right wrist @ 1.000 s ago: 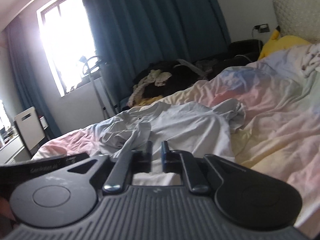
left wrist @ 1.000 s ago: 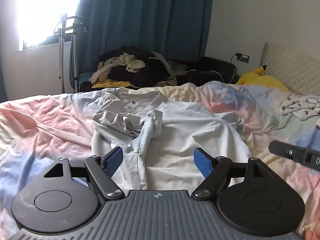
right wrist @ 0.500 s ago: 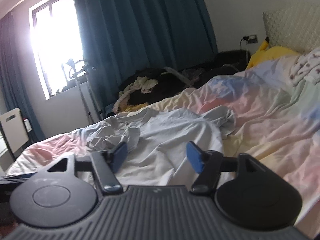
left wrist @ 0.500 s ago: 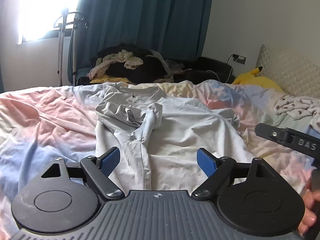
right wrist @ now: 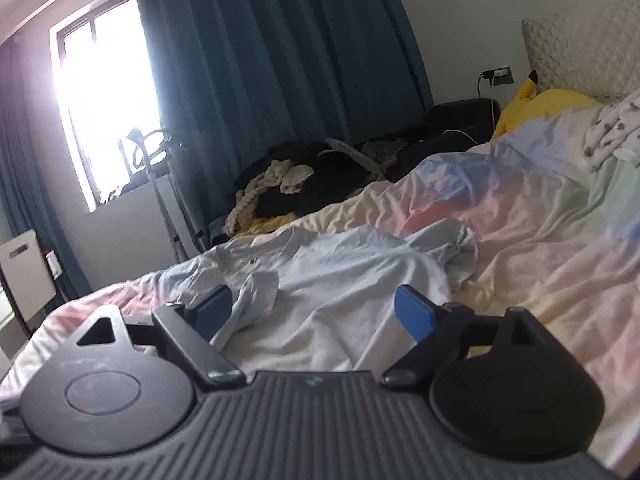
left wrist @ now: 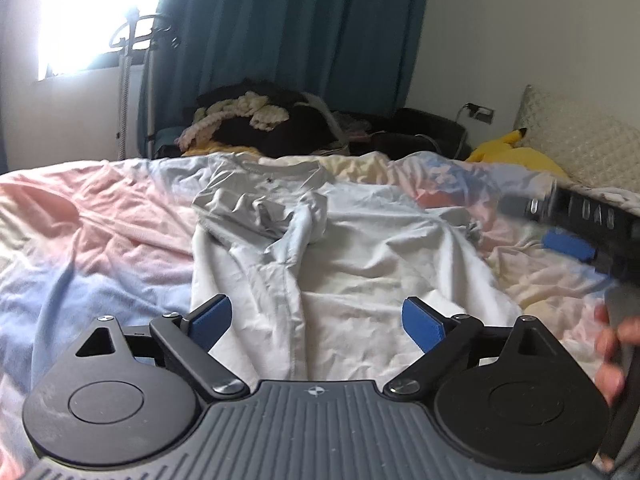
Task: Fold clothes
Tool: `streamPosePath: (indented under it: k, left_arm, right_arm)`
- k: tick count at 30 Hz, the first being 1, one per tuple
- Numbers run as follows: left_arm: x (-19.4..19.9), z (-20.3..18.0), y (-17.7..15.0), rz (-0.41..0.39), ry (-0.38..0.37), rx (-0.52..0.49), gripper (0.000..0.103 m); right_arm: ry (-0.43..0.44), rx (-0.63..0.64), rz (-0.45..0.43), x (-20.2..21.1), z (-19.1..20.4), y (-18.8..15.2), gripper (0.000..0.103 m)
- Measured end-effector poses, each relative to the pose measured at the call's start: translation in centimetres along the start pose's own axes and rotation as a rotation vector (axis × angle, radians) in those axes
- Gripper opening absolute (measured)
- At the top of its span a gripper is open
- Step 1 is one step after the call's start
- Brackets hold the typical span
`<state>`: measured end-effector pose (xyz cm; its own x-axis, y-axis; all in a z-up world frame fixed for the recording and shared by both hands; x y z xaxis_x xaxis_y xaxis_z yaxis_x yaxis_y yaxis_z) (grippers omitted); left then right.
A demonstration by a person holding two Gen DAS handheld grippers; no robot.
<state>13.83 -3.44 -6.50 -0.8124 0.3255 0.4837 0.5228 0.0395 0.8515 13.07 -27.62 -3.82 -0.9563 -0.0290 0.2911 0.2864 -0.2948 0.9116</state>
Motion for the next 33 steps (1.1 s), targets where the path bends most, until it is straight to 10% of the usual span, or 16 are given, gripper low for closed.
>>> streamPosePath:
  k: [11,21,33]
  left_arm:
    - [-3.4,0.6,-1.1,0.055,0.080,0.010,0.094]
    - [-5.6,0.8,-1.2,0.086,0.042,0.067,0.094]
    - [-7.1,1.1,-2.0,0.137,-0.021,0.106,0.094]
  right_arm:
    - [0.049,-0.134,0.036,-9.5,-5.9,4.7,0.103]
    - [0.015,-0.935,0.145,-19.7,-21.2,1.0,0.103]
    - [-0.004,-0.923,0.240,-26.4,-21.0,0.7,0.100]
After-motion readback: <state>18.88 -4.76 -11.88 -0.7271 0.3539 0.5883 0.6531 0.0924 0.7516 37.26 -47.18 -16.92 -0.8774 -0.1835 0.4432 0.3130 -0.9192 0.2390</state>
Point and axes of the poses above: each gripper's, at about its wrist camera, not at the fingertips, and x roughly against the way its jaws point, z to its left, y to its top, the point moved 6 cm from there along -x, roughly the way its jaws point, and after that the axes turned 4 degrees about x, right-handed, at the moved point
